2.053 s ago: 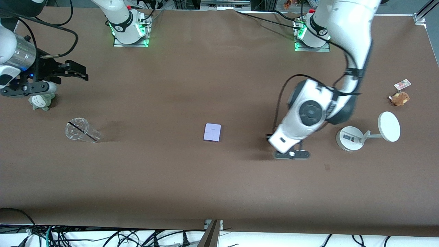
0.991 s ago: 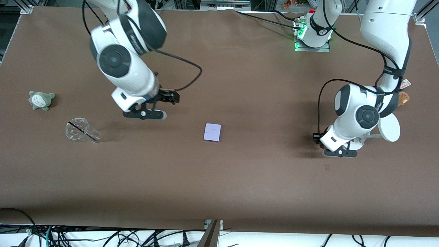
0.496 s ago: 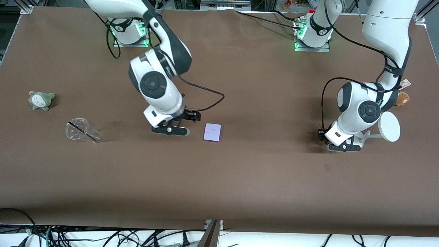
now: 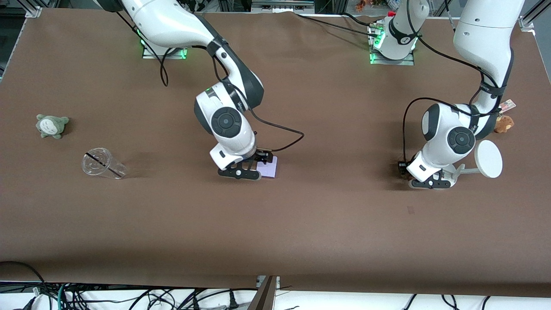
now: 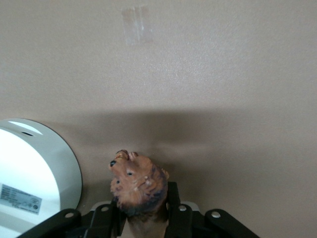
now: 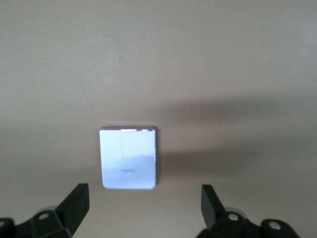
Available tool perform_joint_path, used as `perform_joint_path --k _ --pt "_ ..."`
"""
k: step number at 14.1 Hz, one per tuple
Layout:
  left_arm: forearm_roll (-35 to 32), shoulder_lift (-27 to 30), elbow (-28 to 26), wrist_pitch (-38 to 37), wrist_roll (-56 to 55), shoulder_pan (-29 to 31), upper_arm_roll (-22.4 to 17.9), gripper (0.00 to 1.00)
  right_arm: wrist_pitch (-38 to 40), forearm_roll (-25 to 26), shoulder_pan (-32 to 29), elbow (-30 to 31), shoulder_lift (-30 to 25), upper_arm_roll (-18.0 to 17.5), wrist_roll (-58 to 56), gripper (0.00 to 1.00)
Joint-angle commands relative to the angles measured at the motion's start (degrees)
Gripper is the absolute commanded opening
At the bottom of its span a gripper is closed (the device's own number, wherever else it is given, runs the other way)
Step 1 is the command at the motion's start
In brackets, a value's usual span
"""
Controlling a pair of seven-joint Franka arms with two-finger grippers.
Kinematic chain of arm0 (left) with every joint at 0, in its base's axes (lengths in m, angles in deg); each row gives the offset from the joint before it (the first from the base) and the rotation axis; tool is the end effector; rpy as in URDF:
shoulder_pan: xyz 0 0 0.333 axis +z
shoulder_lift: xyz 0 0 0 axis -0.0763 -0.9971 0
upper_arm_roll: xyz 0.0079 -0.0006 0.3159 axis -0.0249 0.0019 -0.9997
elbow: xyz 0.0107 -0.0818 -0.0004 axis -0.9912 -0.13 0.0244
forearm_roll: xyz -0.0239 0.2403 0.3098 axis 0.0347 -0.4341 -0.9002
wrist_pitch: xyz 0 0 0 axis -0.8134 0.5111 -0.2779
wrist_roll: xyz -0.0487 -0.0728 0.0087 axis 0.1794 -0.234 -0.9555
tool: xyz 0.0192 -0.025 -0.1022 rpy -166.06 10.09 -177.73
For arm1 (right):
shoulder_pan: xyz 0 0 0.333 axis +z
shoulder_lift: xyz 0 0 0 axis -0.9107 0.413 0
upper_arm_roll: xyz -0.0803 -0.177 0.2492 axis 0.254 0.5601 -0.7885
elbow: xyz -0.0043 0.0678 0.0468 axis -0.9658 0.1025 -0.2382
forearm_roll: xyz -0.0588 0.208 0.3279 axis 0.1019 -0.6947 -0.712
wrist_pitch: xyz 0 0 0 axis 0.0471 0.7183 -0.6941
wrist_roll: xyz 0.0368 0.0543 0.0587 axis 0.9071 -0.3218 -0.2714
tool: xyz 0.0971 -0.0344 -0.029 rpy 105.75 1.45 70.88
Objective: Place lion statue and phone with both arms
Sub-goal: 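Set the lion beside the lamp while the right gripper grasps the phone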
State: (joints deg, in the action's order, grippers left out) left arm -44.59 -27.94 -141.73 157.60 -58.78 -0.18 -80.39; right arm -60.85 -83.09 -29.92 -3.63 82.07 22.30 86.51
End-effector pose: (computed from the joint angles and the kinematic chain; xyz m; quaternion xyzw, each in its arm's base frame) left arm 0.5985 -0.0248 0.1909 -0.9996 0.0105 0.0162 0.0192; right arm 0.6004 0.4415 0.2831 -0.9973 0.0629 0.0139 0.0339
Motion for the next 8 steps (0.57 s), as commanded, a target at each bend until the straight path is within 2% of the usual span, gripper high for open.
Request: perform_joint_path --k 1,2,3,5,8 --pt "-0.03 -0.95 0.34 0.91 0.42 0.26 0.04 0.52 -2.62 0.56 1.22 -2.25 2.90 0.67 1.30 1.00" --pt "-0.03 -0.95 0.43 0.82 0.16 0.26 0.04 0.83 -3.59 0.56 1.32 -2.25 3.52 0.75 1.30 1.00" --pt "-0.03 -0.51 0.52 0.47 0.07 0.26 0.04 1.00 -4.38 0.56 1.49 -2.25 4.04 0.75 1.30 1.00" --pt "-0.03 1.24 2.27 -2.59 -1.06 -0.09 0.04 1.00 -6.14 0.56 2.19 -2.25 5.54 0.84 1.38 1.00" --pt "-0.12 4.75 6.22 -12.60 -4.49 -0.71 0.57 1.00 -9.21 1.08 3.86 -2.86 8.08 1.02 3.58 1.00"
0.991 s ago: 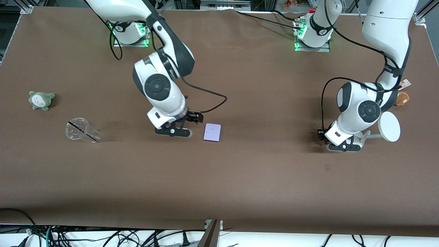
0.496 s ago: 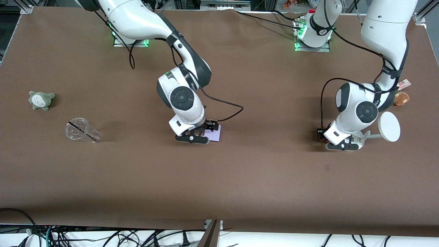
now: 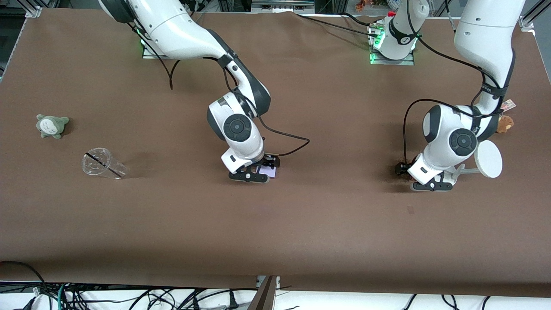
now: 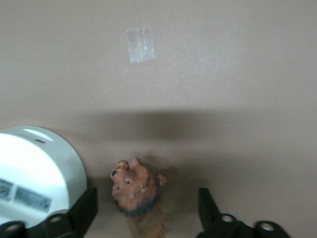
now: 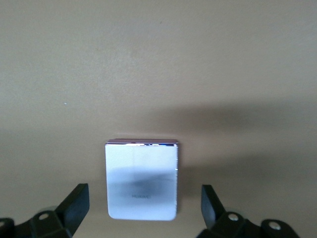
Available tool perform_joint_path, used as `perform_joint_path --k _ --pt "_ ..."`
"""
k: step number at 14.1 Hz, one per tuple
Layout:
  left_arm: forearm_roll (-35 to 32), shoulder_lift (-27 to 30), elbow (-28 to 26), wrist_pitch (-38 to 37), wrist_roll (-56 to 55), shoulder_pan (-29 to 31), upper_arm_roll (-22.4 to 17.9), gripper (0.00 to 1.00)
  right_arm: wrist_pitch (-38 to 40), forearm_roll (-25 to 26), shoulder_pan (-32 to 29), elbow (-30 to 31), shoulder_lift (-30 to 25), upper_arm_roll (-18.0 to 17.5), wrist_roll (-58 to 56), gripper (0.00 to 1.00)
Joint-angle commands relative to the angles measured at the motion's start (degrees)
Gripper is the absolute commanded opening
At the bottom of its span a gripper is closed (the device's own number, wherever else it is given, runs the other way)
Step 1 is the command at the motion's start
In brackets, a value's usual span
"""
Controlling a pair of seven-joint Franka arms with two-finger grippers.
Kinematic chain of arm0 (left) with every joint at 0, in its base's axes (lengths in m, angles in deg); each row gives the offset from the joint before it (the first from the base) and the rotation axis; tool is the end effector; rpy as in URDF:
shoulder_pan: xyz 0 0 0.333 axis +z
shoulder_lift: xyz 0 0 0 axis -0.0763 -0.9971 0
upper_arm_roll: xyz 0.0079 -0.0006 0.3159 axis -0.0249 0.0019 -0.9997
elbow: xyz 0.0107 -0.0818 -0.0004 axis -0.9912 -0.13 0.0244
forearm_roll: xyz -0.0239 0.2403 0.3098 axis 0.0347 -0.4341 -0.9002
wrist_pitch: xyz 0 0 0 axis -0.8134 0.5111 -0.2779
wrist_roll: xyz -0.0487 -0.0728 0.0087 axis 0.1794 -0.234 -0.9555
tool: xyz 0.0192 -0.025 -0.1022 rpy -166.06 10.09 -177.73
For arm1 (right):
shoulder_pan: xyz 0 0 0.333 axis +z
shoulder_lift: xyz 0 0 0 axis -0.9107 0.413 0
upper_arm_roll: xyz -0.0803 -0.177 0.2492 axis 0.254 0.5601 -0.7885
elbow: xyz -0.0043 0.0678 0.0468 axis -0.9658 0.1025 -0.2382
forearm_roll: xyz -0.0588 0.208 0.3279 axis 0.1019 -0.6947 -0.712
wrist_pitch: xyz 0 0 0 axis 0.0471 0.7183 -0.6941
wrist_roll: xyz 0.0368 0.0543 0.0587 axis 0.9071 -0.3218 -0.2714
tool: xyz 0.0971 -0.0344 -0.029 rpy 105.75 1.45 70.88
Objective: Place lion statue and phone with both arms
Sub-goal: 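Set the lion beside the lamp while the right gripper grasps the phone, then lift the white phone with the right gripper and carry it toward the cup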
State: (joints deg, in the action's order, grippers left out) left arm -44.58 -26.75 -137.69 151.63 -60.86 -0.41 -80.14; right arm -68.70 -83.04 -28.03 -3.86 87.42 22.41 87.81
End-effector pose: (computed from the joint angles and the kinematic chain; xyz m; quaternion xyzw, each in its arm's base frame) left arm 0.6151 -0.0306 0.2218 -0.9995 -0.0050 0.0223 0.0197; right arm 0.5932 0.4639 0.2276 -0.9970 0.0620 -0.0054 0.0465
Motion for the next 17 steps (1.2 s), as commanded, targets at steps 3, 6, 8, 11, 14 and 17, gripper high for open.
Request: perform_joint_path --k 3,6,8,11,14,17 --pt "-0.13 8.48 5.78 -16.21 -3.66 -0.57 0.58 1.00 -1.64 2.79 2.41 -3.95 4.75 0.91 3.68 1.00" --pt "-0.13 12.70 12.01 -26.58 -3.66 -0.40 0.49 1.00 -2.60 2.88 2.42 -3.95 5.37 0.91 3.60 1.00" --pt "-0.05 15.25 17.72 -33.88 -3.57 0.30 0.32 1.00 -3.39 3.06 2.50 -3.95 6.25 0.91 3.60 1.00" --pt "0.48 20.25 20.73 -41.28 -3.57 1.88 0.14 1.00 -4.01 3.85 2.42 -3.95 7.13 0.91 3.69 1.00" --pt "4.35 23.43 21.69 -45.76 -3.57 3.47 -0.04 1.00 -3.93 3.85 2.42 -3.95 7.22 0.91 3.42 0.74" --pt "4.00 23.52 23.55 -48.94 -3.57 3.47 -0.04 1.00 -2.79 3.85 2.33 -3.95 6.17 0.91 2.72 0.36"
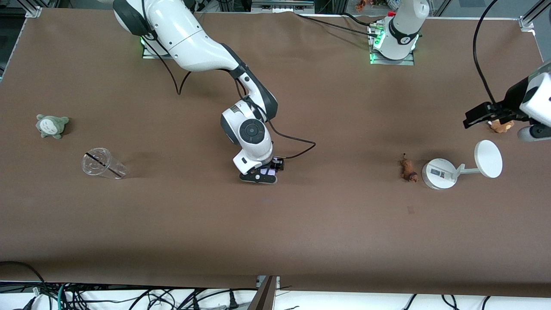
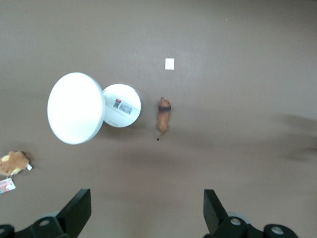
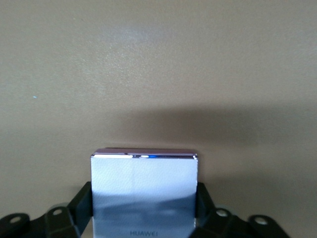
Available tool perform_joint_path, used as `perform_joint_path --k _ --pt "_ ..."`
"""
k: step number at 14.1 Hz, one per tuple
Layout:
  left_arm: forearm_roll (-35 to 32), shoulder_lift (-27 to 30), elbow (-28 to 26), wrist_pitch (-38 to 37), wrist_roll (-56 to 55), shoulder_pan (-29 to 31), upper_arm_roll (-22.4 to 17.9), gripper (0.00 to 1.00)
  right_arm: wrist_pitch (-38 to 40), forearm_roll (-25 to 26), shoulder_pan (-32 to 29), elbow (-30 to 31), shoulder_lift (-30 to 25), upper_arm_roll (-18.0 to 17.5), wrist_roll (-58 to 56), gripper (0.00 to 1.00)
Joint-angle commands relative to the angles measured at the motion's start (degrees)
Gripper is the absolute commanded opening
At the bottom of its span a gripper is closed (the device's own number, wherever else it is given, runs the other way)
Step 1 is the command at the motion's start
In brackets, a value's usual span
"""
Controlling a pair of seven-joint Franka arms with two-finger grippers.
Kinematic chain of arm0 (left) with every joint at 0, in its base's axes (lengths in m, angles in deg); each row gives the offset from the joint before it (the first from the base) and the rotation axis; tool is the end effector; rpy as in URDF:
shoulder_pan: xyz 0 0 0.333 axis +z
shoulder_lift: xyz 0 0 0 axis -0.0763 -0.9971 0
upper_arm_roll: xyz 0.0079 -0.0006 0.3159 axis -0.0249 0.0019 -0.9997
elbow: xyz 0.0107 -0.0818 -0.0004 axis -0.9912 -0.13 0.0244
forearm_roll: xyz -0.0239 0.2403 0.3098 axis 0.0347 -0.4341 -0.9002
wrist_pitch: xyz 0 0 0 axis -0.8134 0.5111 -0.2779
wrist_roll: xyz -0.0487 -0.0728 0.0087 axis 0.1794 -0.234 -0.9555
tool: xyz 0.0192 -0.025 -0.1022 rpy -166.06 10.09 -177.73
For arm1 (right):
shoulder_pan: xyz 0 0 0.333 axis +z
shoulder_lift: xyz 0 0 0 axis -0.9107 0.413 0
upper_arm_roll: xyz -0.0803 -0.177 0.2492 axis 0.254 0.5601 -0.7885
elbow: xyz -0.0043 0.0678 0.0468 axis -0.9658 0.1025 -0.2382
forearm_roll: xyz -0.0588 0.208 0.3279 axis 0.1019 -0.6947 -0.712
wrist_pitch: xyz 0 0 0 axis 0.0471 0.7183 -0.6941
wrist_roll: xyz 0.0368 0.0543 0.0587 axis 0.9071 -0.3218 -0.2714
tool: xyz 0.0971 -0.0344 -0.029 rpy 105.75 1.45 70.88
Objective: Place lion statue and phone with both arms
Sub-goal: 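Lift the white phone with the right gripper and carry it toward the cup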
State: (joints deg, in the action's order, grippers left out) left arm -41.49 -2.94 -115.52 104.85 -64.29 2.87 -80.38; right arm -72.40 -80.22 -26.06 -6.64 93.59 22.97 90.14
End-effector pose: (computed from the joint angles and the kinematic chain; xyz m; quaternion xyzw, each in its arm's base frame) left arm 0.5763 0.0038 0.5866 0.9963 0.0790 -0.0312 0.0084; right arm 0.5852 0.4815 0.1744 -0.9978 0.0542 -0.0220 0.0306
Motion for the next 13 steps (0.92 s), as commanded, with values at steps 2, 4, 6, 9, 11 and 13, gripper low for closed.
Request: perform_joint_path --k 2,4,6,9,11,13 --pt "0.91 -0.99 1.81 -3.55 -0.14 -0.51 -0.14 1.00 4.42 0.93 -0.08 -1.26 -2.01 0.43 -0.04 0.36" --pt "1.00 -3.00 4.09 -4.09 0.04 0.18 -0.14 1.00 9.60 0.85 -0.52 -1.17 -6.48 0.35 -1.35 0.36" --pt "1.43 -3.28 5.24 -4.44 0.21 0.53 -0.14 1.00 15.83 0.32 -1.49 -0.65 -11.83 0.35 -3.81 0.35" --pt "1.70 -3.45 5.33 -4.44 0.21 0.98 -0.14 1.00 29.44 0.32 -2.37 0.05 -20.10 1.65 -6.28 0.35" --pt "1.70 -3.63 5.51 -4.44 0.21 0.98 -0.14 1.00 36.05 0.14 -2.37 1.80 -25.90 4.64 -12.40 0.35" --pt "1.70 -3.63 5.51 -4.44 0.21 0.98 -0.14 1.00 40.45 -0.12 -2.54 4.26 -31.70 8.59 -19.52 0.35"
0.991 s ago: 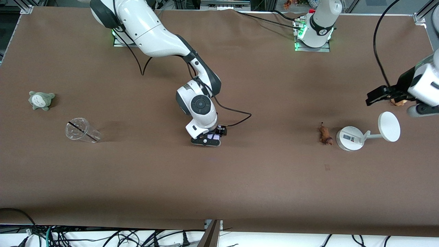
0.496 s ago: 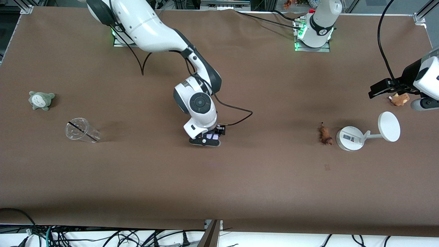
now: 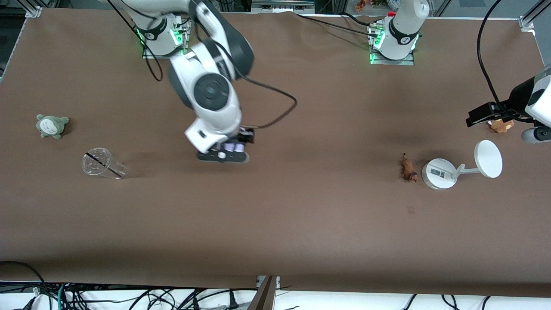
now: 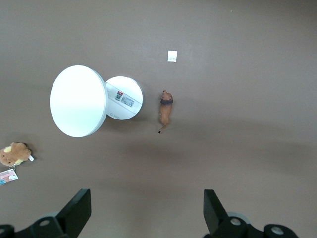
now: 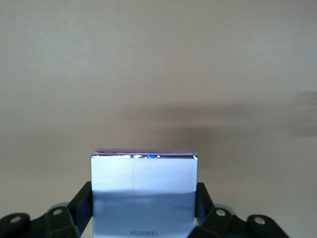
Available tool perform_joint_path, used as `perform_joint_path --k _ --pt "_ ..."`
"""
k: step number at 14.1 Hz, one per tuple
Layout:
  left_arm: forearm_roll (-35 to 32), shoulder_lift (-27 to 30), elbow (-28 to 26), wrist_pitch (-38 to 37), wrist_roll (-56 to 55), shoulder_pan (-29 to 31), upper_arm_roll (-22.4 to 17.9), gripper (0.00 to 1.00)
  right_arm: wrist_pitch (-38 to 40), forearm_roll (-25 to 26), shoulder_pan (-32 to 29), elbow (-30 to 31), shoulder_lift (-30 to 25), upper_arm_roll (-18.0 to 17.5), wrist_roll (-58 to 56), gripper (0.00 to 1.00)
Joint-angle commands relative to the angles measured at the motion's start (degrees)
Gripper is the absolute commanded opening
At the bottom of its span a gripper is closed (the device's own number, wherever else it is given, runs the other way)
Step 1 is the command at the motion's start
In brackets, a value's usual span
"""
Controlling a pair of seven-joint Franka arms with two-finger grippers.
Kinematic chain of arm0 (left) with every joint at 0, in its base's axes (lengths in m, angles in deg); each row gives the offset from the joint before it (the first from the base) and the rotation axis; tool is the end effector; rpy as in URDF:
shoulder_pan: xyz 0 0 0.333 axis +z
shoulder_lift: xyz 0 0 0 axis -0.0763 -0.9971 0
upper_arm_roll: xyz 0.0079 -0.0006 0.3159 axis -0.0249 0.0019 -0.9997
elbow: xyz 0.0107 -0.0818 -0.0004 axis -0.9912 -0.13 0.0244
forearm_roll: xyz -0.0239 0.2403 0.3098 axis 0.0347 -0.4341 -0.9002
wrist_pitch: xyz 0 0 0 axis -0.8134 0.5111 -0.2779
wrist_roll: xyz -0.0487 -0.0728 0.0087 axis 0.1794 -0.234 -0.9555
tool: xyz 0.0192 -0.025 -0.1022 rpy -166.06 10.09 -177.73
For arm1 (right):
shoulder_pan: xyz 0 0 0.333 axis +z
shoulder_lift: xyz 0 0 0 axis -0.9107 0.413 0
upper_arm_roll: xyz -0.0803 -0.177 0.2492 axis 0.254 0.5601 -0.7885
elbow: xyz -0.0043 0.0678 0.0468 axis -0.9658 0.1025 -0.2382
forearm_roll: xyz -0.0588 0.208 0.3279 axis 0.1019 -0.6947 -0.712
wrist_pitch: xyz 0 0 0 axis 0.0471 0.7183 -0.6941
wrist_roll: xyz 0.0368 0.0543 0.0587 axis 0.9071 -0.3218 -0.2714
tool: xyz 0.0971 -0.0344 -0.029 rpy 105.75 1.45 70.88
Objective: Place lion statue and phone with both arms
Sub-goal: 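Lift the white phone with the right gripper and carry it toward the cup, then lower the phone onto the table beside the clear cup with the right gripper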
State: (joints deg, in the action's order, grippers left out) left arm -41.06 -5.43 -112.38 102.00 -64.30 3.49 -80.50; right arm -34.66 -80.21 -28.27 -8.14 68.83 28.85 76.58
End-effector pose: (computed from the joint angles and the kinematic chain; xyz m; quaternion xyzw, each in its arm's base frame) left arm 0.5845 0.0100 0.5831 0.9950 0.0851 -0.0504 0.0103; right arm 0.5875 0.3793 0.4518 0.9980 0.0046 -0.0447 0.0455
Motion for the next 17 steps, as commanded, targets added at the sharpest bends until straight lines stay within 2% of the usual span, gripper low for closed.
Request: perform_joint_path --k 1,3,5,7,8,12,15,17 --pt "1.18 -1.22 2.36 -1.59 0.22 0.36 -0.02 1.00 4.29 -0.13 -0.34 6.82 -9.06 4.82 -8.78 0.35" --pt "0.66 -1.22 2.36 -1.59 0.13 -0.16 0.15 1.00 6.15 -0.21 -0.34 9.10 -12.49 9.38 -15.80 0.35" --pt "0.65 -1.22 2.36 -1.59 0.13 -0.25 0.15 1.00 5.37 -3.01 -0.34 12.96 -14.79 15.53 -24.76 0.35" --pt "1.09 -1.22 2.36 -1.50 0.22 0.10 0.15 1.00 2.39 -6.70 -0.34 16.65 -14.80 21.77 -33.47 0.35" --pt "0.92 -1.22 2.36 -1.50 0.22 0.01 0.15 1.00 -0.58 -6.81 -0.34 19.19 -14.71 23.10 -35.77 0.35" --pt "0.65 -1.31 2.36 -1.50 0.49 0.01 0.15 1.00 -19.12 -6.89 -0.51 31.94 -14.10 25.49 -42.90 0.35" --pt "0.83 -1.31 2.36 -1.50 0.48 -0.08 0.24 1.00 -27.92 -7.24 -1.12 36.96 -12.43 25.49 -44.04 0.35" --pt "1.00 -1.31 2.36 -1.50 0.57 -0.08 0.24 1.00 -33.02 -10.65 -2.27 39.95 -10.76 25.40 -46.50 0.35"
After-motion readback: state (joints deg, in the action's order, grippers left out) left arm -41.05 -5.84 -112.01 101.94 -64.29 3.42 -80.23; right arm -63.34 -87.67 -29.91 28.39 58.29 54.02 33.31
